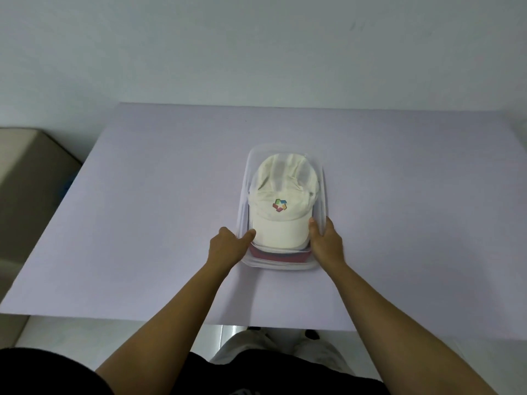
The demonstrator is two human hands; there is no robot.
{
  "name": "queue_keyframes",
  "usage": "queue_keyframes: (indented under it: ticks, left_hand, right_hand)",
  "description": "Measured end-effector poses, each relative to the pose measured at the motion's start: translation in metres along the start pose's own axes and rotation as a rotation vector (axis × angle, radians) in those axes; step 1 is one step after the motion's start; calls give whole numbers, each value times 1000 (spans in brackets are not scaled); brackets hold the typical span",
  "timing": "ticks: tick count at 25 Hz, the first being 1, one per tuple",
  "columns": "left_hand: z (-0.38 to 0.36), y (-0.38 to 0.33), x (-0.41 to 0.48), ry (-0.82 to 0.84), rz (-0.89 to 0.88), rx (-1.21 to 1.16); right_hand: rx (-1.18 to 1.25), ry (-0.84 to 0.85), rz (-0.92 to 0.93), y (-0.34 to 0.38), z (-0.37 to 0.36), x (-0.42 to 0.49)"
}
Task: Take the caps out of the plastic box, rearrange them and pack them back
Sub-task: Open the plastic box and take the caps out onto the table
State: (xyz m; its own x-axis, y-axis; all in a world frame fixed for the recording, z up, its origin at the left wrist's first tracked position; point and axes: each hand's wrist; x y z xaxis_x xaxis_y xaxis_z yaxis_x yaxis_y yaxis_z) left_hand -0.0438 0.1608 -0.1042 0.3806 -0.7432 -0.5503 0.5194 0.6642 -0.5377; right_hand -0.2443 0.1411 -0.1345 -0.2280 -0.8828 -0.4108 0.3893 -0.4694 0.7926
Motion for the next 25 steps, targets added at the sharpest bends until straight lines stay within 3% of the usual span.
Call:
queue_keyframes:
  ticks: [7, 11, 15, 17, 19, 22, 25]
  left_hand:
    - [8, -8, -8, -31, -44, 52]
    - [27, -10, -11, -1, -102, -551]
    - [59, 7, -5, -263, -215, -768]
    - [84, 26, 7, -350, -200, -854]
    - [109, 49, 24, -380, -160, -846]
    - [126, 83, 54, -332, -55, -753]
    - [111, 99, 77, -280, -8, -693]
  right_hand:
    - [-77, -22, 13, 13, 10, 1]
    - [75, -79, 204, 36, 4, -19]
    - [166, 146, 370, 56, -1, -48]
    - [152, 32, 409, 46, 2, -47]
    - [35, -130, 292, 21, 5, -37]
    - [-62, 50, 34, -13, 4, -27]
    - [-60, 150, 80, -25, -1, -26]
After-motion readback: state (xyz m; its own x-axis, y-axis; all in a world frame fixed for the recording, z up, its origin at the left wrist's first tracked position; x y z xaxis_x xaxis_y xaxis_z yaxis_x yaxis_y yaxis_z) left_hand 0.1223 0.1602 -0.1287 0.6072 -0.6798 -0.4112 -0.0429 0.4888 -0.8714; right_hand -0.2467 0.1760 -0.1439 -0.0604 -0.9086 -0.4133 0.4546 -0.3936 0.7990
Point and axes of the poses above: each hand's wrist, its own x-axis towards the middle knuckle, its own z-axis out of the back of the hand, y = z × x, and after that the axes turned 1 degree about x, right-handed
